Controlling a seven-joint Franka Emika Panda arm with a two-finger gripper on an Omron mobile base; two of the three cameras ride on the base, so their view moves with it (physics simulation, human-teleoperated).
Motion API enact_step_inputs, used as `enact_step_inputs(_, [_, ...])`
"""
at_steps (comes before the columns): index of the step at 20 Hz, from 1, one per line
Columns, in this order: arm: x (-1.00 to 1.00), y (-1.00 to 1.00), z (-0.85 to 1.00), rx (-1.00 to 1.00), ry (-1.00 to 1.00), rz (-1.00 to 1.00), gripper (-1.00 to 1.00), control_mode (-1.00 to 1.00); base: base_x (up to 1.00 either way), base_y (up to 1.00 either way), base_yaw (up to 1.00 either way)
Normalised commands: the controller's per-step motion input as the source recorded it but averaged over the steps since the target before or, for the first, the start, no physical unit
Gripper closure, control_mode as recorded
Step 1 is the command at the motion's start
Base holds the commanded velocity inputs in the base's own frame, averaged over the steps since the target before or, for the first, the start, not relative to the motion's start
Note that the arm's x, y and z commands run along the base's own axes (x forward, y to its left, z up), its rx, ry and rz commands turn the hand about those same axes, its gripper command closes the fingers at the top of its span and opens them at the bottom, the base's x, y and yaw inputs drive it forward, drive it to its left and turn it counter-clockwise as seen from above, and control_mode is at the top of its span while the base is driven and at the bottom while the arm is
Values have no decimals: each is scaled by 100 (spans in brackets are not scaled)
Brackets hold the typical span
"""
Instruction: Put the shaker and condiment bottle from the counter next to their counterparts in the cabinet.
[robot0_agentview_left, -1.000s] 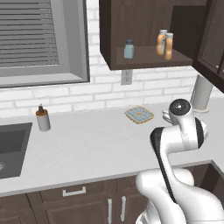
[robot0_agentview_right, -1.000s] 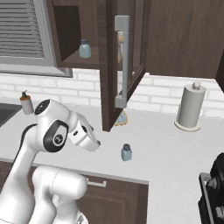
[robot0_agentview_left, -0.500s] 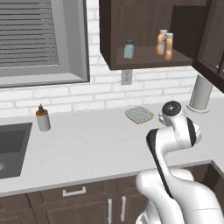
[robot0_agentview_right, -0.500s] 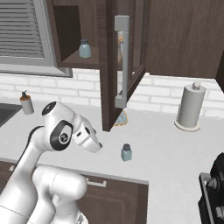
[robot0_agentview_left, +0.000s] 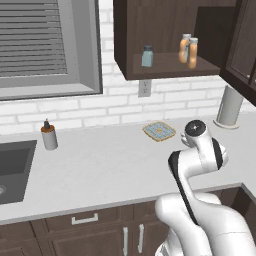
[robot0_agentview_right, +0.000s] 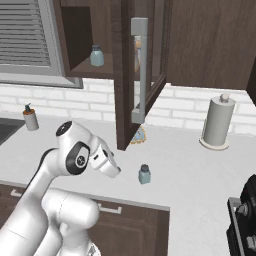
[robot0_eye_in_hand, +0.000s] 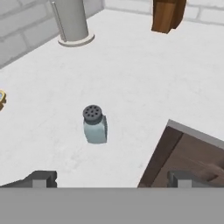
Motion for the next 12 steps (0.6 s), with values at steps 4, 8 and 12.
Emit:
enact_step_inputs(4, [38,-9,-22,0,0,0,-100,-100,0,0,0])
enact_step_inputs(8, [33,-15,-17,0,0,0,-100,-100,0,0,0])
enact_step_inputs(12, [6,-23,-6,2,0,0,-100,-100,0,0,0])
